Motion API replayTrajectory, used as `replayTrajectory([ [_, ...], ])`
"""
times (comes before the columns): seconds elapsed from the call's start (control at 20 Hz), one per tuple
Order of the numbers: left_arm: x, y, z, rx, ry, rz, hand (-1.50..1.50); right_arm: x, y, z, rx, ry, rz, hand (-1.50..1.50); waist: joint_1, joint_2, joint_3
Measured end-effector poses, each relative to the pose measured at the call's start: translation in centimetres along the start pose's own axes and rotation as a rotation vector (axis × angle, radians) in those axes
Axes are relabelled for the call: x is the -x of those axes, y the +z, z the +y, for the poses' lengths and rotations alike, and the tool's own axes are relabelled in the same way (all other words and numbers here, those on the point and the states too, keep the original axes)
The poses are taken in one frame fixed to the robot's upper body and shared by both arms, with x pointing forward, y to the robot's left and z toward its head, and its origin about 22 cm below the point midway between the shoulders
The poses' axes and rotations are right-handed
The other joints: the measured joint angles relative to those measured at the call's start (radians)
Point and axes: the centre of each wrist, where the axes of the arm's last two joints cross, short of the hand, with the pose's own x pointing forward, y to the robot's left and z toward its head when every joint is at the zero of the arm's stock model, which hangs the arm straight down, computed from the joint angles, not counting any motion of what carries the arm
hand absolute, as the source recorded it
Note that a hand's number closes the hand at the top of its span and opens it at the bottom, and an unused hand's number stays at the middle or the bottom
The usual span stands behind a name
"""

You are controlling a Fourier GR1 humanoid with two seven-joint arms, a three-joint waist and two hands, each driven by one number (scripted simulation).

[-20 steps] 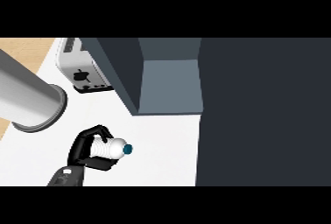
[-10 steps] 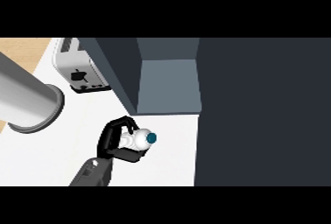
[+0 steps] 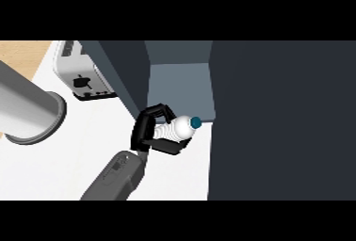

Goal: Pick up the bottled water, place it into the cabinet and close the cabinet

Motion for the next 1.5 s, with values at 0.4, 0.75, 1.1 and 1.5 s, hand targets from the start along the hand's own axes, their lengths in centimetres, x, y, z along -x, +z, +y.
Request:
replayTrajectory([
  [0.4, -3.3, -5.1, -2.6, -0.058, -0.055, 0.038, 1.50, -0.2, 0.5, -0.9, -0.007, 0.035, 0.001, -1.50, -0.011, 0.006, 0.000],
  [0.75, -4.9, -8.8, -2.8, -0.137, -0.059, 0.088, 1.50, -0.2, 0.5, -1.3, -0.012, 0.045, -0.013, -1.50, -0.026, 0.014, -0.001],
  [1.1, -4.9, -10.7, -2.1, -0.274, -0.240, 0.100, 1.50, -0.2, 0.8, -1.8, -0.025, 0.048, -0.018, -1.50, -0.033, 0.019, 0.000],
  [1.5, -5.0, -12.2, -0.8, -0.394, -0.503, 0.084, -1.50, -0.2, 1.0, -2.0, -0.046, 0.035, -0.025, -1.50, -0.048, 0.027, 0.000],
])
